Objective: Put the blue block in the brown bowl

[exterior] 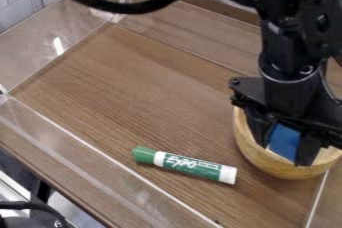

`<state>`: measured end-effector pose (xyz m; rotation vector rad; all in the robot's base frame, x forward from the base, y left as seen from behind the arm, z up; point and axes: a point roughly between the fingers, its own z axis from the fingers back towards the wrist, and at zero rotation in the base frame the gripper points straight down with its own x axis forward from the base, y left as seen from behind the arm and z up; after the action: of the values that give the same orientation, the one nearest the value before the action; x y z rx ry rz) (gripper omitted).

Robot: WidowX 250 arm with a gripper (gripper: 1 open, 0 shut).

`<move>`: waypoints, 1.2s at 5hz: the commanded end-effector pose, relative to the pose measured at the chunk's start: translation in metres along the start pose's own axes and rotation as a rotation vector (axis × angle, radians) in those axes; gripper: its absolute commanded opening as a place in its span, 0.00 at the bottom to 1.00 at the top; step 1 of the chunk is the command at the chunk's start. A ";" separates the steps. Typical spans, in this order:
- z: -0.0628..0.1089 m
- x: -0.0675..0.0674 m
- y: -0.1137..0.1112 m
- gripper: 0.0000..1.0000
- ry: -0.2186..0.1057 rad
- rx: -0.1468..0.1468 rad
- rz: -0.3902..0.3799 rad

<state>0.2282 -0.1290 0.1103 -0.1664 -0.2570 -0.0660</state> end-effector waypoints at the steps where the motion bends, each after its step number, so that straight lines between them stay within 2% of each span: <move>1: 0.004 0.007 0.000 0.00 -0.021 -0.013 0.011; 6: 0.008 0.011 0.005 0.00 0.001 -0.010 0.007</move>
<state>0.2270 -0.1204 0.1044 -0.1534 -0.2032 -0.0655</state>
